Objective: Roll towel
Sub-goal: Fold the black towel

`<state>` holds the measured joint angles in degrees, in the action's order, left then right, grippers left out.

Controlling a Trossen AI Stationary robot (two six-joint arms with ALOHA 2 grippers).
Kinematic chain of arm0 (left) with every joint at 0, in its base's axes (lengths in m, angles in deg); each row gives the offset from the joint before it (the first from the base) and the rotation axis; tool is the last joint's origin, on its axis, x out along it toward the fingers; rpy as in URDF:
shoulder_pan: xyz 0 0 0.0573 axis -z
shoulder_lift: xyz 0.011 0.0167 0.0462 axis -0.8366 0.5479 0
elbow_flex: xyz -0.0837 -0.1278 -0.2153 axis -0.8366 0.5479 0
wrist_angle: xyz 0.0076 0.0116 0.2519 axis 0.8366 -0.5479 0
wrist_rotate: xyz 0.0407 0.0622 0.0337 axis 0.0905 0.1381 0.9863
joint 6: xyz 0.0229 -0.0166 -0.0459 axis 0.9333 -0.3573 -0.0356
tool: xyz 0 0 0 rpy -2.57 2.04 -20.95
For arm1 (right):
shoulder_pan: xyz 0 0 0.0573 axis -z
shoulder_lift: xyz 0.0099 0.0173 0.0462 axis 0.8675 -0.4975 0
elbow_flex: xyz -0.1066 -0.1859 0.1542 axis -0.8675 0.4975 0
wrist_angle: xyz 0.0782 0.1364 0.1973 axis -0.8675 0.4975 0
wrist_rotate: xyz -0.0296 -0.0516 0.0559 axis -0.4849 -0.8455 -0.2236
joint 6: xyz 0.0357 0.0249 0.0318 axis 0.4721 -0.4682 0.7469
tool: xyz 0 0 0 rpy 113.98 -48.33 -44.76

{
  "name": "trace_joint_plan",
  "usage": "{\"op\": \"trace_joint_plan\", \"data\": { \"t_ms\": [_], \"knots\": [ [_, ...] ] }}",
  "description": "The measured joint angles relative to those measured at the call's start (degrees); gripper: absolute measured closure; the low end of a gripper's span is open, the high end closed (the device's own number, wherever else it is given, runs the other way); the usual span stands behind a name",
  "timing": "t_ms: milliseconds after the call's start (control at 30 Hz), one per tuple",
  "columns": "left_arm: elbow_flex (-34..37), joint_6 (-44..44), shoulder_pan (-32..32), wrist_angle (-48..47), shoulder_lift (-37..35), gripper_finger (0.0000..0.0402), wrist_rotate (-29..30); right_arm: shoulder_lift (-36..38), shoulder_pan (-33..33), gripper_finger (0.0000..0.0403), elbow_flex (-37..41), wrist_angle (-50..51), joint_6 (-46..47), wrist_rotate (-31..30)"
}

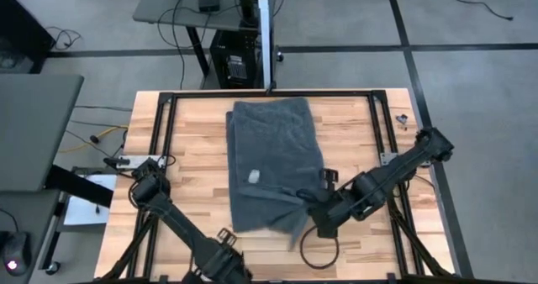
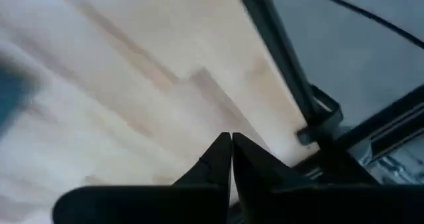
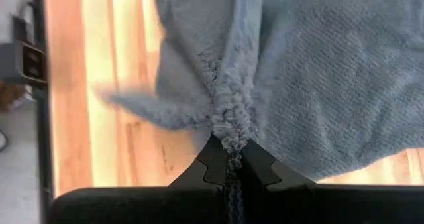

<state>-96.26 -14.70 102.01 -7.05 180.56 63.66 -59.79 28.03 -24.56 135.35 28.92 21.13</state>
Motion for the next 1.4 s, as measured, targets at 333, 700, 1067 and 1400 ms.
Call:
{"op": "trace_joint_plan", "data": {
  "t_ms": [333, 700, 1067, 1400],
  "knots": [
    [-0.58, -22.91, -1.39, 10.66, -0.86, 0.0401, 6.33, -0.69, -1.53, 0.0403, -0.07, -2.01, 4.15, 0.54],
    [-0.53, -47.34, 0.79, 12.08, -2.67, 0.0401, 36.46, -5.12, -9.03, 0.0403, -0.05, -10.98, 16.20, 0.69],
    [-0.58, -48.09, 0.98, 15.01, -2.99, 0.0401, 38.81, -19.93, -15.71, 0.0332, -0.05, -11.71, 31.11, 2.71],
    [-0.68, -43.72, 0.19, 16.25, -3.13, 0.0401, 38.25, -16.08, -18.60, 0.0183, -0.03, -5.78, 41.55, 4.60]
  ]
}}
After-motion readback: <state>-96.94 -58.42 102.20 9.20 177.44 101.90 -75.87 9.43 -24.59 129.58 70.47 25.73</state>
